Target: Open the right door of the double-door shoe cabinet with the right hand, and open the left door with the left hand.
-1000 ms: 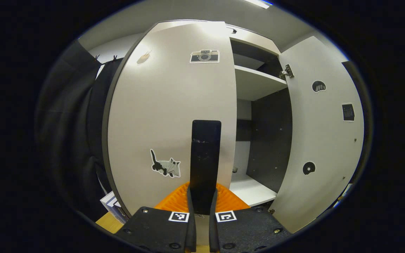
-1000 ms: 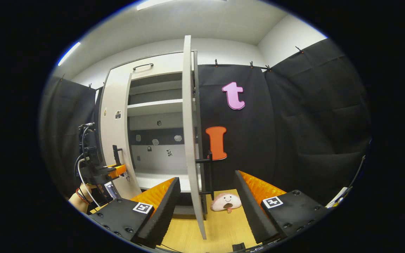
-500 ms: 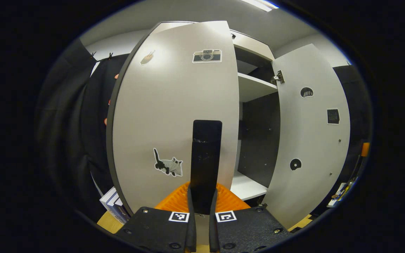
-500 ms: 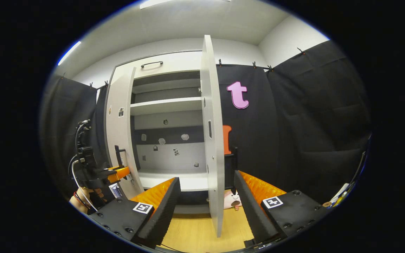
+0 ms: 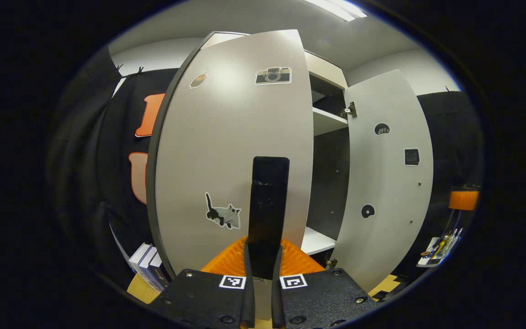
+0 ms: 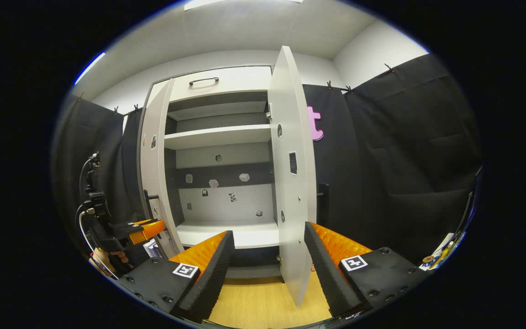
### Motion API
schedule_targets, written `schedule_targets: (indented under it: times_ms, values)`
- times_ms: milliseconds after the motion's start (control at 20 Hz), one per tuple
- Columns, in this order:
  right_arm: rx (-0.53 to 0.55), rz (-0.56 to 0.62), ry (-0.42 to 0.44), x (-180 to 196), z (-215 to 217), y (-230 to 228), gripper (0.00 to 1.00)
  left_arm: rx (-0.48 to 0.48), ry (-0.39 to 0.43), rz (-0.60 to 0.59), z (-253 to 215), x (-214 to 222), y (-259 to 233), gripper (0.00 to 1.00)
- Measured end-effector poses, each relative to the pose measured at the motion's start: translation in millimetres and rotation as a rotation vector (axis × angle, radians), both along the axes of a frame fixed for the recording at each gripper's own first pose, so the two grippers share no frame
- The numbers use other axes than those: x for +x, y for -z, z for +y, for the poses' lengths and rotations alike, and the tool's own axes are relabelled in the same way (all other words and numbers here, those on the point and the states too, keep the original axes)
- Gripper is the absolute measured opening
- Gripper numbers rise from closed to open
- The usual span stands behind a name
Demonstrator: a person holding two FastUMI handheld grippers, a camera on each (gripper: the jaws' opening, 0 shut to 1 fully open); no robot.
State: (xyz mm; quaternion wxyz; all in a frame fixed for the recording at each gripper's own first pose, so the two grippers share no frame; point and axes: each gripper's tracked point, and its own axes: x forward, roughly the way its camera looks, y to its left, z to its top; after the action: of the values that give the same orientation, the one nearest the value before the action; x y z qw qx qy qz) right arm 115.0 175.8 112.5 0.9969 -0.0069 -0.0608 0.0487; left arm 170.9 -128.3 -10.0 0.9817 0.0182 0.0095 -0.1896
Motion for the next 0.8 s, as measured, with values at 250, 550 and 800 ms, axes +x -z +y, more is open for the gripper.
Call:
schedule_targets:
  times_ms: [250,550,800]
  values:
    - [-0.002,0.010,-0.020,-4.9,17.9,5.7,0.98,0.001,0.001,-0.005,10.3,-9.5,-3.6,0.13]
    - [-0.017,0.004,-0.053,-6.8,33.1,4.9,0.98,0.007,-0.025,-0.009,29.8,-28.6,-14.1,0.13]
    - [-0.015,0.009,-0.069,-5.5,36.6,7.1,0.87,0.017,-0.053,-0.010,39.3,-33.5,-18.5,0.13]
